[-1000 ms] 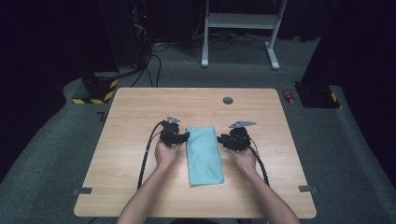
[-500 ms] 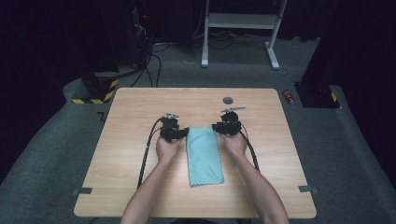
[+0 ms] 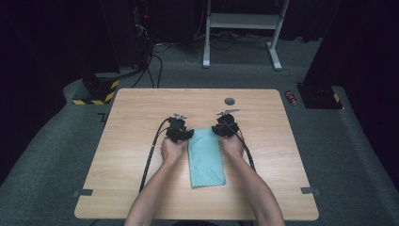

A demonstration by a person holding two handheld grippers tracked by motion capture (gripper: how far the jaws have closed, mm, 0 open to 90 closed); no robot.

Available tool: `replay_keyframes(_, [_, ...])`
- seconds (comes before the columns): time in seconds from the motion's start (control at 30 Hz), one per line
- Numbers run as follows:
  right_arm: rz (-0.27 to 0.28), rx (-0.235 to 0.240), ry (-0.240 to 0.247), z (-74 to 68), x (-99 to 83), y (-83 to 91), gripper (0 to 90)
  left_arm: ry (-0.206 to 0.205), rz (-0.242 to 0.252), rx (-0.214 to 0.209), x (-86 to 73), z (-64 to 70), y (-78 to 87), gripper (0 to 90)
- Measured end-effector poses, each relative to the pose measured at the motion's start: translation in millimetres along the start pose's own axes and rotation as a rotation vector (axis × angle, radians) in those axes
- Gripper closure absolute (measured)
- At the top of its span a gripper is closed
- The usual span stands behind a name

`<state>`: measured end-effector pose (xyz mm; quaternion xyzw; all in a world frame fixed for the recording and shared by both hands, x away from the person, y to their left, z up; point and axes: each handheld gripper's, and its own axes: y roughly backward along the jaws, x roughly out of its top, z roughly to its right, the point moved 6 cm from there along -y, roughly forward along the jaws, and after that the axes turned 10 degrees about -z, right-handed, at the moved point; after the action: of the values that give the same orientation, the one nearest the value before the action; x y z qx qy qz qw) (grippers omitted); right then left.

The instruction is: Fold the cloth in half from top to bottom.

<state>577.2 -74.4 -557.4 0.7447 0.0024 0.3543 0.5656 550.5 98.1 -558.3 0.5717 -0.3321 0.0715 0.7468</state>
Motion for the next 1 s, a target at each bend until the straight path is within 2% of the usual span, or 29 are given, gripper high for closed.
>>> replay_keyframes(0.1, [0.003,-0.003,0.019,-4.8,1.2,-2.0,78.6,-0.007,-0.004,0.006,-0.2,-0.9,0.3,64.1])
replay_keyframes(0.2, [0.003,-0.016,0.053,-8.3,2.2,-3.4,84.3,0.001,-0.007,-0.014,-0.1,-0.9,0.1,70.9])
replay_keyframes(0.33, [-0.006,-0.006,0.058,-9.8,2.0,-3.3,87.7,-0.017,-0.033,-0.036,1.8,3.5,-1.8,84.1])
replay_keyframes(0.4, [-0.028,-0.007,0.063,-10.2,3.5,-2.9,88.6,-0.016,-0.042,-0.045,3.0,3.5,-2.4,87.5])
replay_keyframes(0.5, [-0.039,0.0,0.064,-9.6,4.7,-2.2,89.0,-0.018,-0.062,-0.066,3.8,1.9,-1.7,88.6])
replay_keyframes(0.77, [0.012,0.041,0.059,-7.3,7.5,14.9,89.2,-0.013,-0.006,-0.13,10.7,-0.3,7.8,89.2])
replay_keyframes(0.93, [0.036,0.037,0.072,-6.9,11.1,23.2,89.3,-0.045,0.009,-0.131,20.8,1.8,15.5,89.2])
replay_keyframes(1.0, [0.05,0.037,0.062,-5.7,13.6,27.4,89.3,-0.038,0.033,-0.137,26.2,1.5,19.6,89.2])
